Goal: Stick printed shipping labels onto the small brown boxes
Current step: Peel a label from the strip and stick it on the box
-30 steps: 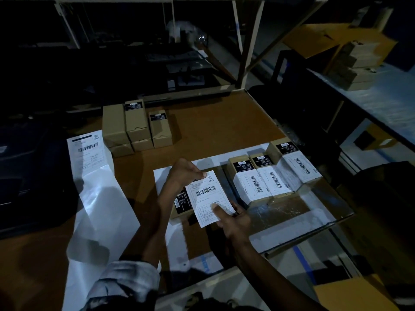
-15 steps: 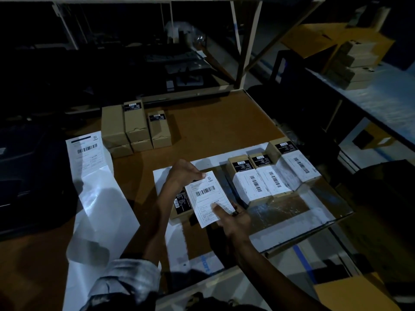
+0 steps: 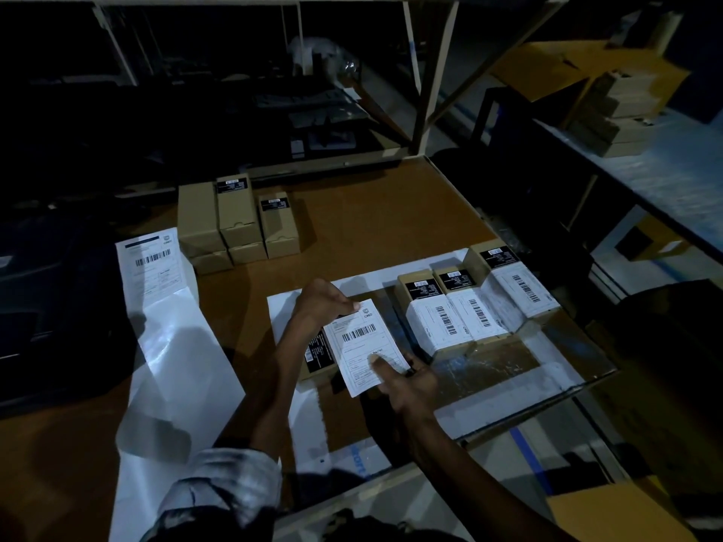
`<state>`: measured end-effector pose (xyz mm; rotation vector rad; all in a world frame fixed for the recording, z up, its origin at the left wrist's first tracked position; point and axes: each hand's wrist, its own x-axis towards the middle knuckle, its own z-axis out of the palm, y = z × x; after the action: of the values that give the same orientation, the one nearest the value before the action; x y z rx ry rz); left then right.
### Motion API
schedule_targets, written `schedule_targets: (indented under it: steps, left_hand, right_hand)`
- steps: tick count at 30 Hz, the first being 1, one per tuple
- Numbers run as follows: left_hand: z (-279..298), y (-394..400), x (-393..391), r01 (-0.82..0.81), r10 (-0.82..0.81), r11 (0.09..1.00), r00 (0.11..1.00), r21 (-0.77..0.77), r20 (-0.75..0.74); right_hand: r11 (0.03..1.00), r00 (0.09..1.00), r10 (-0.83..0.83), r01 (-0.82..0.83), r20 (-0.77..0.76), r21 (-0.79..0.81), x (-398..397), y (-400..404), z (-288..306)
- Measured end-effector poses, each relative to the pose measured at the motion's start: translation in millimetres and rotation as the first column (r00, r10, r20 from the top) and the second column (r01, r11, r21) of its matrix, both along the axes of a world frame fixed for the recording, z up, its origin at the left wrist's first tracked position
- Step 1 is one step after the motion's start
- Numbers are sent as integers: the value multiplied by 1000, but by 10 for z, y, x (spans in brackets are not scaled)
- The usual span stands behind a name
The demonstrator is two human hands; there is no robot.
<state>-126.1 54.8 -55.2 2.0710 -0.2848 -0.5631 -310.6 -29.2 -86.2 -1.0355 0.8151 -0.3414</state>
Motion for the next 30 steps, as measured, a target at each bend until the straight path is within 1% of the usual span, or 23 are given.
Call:
schedule_targets:
  steps: [7, 12, 15, 18, 19, 21, 23, 24, 26, 28, 30]
  left_hand:
    - [-15, 4, 15, -13, 14, 1000, 1000, 5, -24]
    - [-54, 14, -21, -14, 14, 1000, 1000, 3, 11]
    - [-99, 16, -80, -4, 3, 1000, 996, 11, 91]
    - [-97, -1, -209, -28, 11, 998, 968, 64, 251]
    - [-88, 5, -263, -40, 17, 996, 959, 76, 282]
    - [-52, 37, -371, -37, 8, 995, 957, 93, 291]
    - [-17, 88, -439, -6, -37, 990, 953, 142, 299]
    - [-7, 115, -452, 6, -67, 981, 948, 194, 310]
    - [-1, 182, -449, 8, -123, 936, 945, 352, 305]
    - [-24, 256, -413, -21, -122, 893, 951, 451, 285]
    - [-66, 323, -410, -69, -91, 875, 949, 478, 303]
  right_hand:
    - [1000, 1000, 21, -21, 2, -8, -22, -5, 2]
    - [999, 999, 22, -23, -24, -35, -1, -12, -39]
    - [995, 997, 59, -63, -57, -83, 17, -34, -69]
    - [986, 991, 101, -111, -88, -125, 32, -64, -81]
    - [980, 988, 113, -128, -104, -150, 31, -70, -85]
    - [963, 980, 143, -170, -138, -207, 23, -73, -64]
    - [944, 971, 172, -211, -169, -254, 15, -84, -55]
    - [935, 967, 181, -226, -181, -274, 13, -94, -49]
    - [933, 966, 180, -227, -183, -279, 9, -105, -16]
    - [923, 961, 189, -244, -201, -298, -3, -115, 14]
    - [868, 937, 218, -315, -275, -384, -16, -134, 28]
